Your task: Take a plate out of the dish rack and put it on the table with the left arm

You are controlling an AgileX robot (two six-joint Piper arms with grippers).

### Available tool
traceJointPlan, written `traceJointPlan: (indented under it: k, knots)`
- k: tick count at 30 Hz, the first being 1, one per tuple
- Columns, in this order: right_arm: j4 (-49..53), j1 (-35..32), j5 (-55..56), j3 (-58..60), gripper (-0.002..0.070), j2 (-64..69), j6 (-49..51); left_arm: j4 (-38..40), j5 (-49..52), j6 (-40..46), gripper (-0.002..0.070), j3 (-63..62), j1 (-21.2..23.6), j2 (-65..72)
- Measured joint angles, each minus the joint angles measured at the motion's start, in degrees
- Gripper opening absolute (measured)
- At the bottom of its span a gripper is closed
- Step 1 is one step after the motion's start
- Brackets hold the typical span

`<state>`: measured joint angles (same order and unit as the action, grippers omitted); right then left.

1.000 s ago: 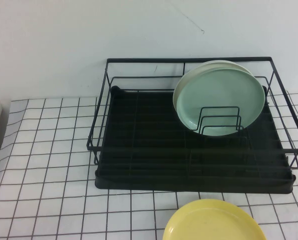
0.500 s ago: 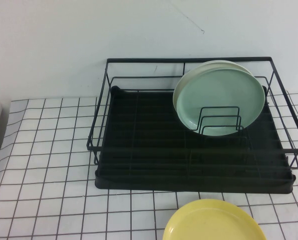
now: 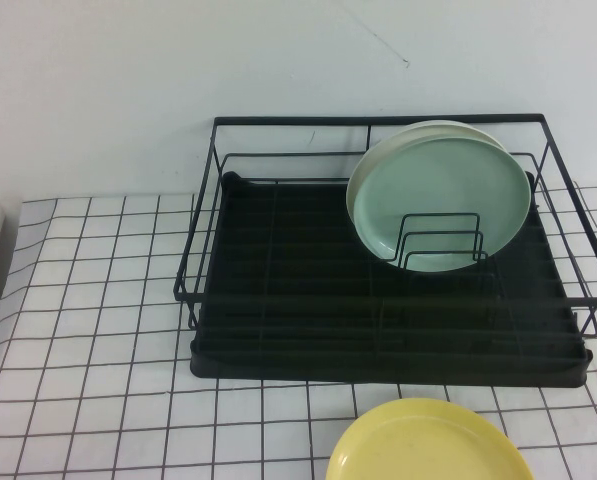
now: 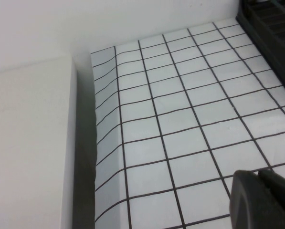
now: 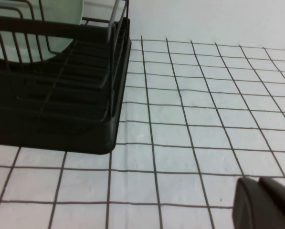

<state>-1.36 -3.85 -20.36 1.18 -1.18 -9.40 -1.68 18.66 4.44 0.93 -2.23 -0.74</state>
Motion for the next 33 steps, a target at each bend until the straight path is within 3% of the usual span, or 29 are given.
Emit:
traceJointPlan:
  k: [9, 16, 23, 30, 33]
  knots:
    - [0.0, 0.0, 0.0, 0.0, -0.0001, 0.0, 0.0, 1.7, -0.4, 0.0, -0.0004, 0.0, -1.1, 0.0]
    - [0.0, 0.0, 0.0, 0.0, -0.0001, 0.0, 0.0, 18.5, -5.2, -2.7, -0.0004, 0.3, -1.1, 0.0]
    - [0.0, 0.0, 0.0, 0.0, -0.0001, 0.0, 0.0, 30.3, -8.8, -5.6, -0.0004, 0.3, -1.1, 0.0]
    - [0.0, 0.0, 0.0, 0.0, -0.0001, 0.0, 0.0, 33.0, -12.1, -5.7, -0.0004, 0.3, -1.1, 0.0]
    - [0.0, 0.0, 0.0, 0.0, -0.0001, 0.0, 0.0, 34.1, -8.7, -6.0, -0.0004, -0.2, -1.1, 0.0]
